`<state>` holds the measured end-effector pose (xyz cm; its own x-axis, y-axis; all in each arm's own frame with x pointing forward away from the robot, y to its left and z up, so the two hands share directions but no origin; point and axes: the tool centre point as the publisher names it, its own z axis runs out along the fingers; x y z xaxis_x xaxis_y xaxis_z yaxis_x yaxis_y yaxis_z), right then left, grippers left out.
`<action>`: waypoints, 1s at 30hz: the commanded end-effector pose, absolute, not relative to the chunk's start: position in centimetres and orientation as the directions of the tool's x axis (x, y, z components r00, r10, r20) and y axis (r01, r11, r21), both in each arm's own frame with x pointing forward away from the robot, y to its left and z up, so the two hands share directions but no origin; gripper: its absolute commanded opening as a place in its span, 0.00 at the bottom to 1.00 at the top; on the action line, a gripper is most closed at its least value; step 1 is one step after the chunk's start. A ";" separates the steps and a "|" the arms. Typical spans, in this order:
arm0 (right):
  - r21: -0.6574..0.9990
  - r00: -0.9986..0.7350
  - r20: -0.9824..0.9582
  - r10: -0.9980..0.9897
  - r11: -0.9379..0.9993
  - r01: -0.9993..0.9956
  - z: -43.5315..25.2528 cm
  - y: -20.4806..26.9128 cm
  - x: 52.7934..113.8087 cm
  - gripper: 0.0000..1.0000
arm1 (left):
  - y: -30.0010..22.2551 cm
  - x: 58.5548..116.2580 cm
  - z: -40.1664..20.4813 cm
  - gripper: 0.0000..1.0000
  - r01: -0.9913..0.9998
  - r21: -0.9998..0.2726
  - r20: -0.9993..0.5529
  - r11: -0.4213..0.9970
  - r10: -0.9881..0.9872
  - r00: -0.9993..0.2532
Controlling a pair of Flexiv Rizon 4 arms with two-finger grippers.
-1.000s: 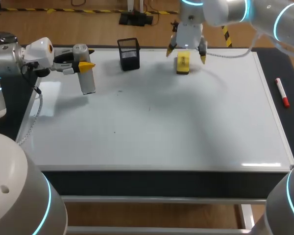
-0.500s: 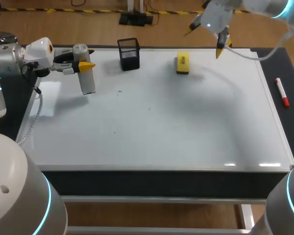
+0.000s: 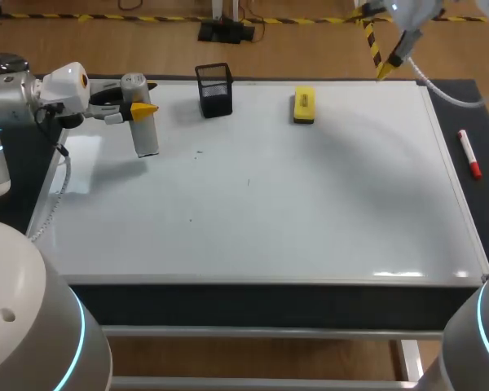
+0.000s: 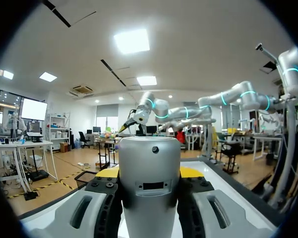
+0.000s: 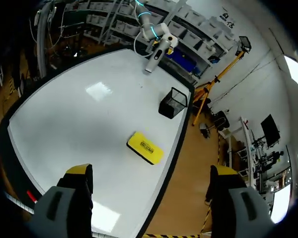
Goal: Pick up the inspection probe, press it on each red-marked spot on the whiteboard one by one, put down the probe, pick up the eraser, and wipe off all the red marks.
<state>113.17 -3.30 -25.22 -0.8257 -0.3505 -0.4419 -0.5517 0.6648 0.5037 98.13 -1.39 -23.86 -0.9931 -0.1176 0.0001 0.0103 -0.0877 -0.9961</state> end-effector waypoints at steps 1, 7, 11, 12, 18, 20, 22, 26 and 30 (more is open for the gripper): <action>0.507 -0.810 -0.501 -0.304 0.655 -0.560 -24.1 -4.5 112.3 1.00 | -1.4 98.1 -23.8 0.00 0.011 -0.996 -0.001 -0.088 -0.118 -0.993; 0.525 -0.807 -0.524 -0.273 0.643 -0.558 -23.2 -4.9 112.0 1.00 | -1.4 98.1 -23.8 0.00 0.011 -0.996 -0.001 -0.088 -0.118 -0.993; 0.525 -0.807 -0.524 -0.273 0.643 -0.558 -23.2 -4.9 112.0 1.00 | -1.4 98.1 -23.8 0.00 0.011 -0.996 -0.001 -0.088 -0.118 -0.993; 0.525 -0.807 -0.524 -0.273 0.643 -0.558 -23.2 -4.9 112.0 1.00 | -1.4 98.1 -23.8 0.00 0.011 -0.996 -0.001 -0.088 -0.118 -0.993; 0.525 -0.807 -0.524 -0.273 0.643 -0.558 -23.2 -4.9 112.0 1.00 | -2.2 98.6 -22.9 0.00 0.031 -0.996 -0.022 -0.085 -0.111 -0.994; 0.525 -0.807 -0.524 -0.273 0.643 -0.558 -23.2 -4.9 112.0 1.00 | -2.7 99.3 -22.4 0.00 0.040 -0.996 -0.031 -0.084 -0.104 -0.994; 0.525 -0.807 -0.524 -0.273 0.643 -0.558 -23.2 -4.9 112.0 1.00 | -3.2 100.1 -21.6 0.00 0.051 -0.995 -0.044 -0.080 -0.096 -0.994; 0.525 -0.807 -0.524 -0.273 0.643 -0.558 -23.2 -4.9 112.0 1.00 | -4.0 102.0 -20.3 0.00 0.060 -0.996 -0.055 -0.062 -0.093 -0.994; 0.525 -0.807 -0.524 -0.273 0.643 -0.558 -23.2 -4.9 112.0 1.00 | -5.1 103.9 -19.0 0.00 0.052 -0.997 -0.048 -0.050 -0.073 -0.996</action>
<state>111.93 -4.89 -23.31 -0.8066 -0.2691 -0.5262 -0.5576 0.6417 0.5266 102.00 -4.38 -19.79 -0.9929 -0.1069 -0.0530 0.0598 -0.0609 -0.9964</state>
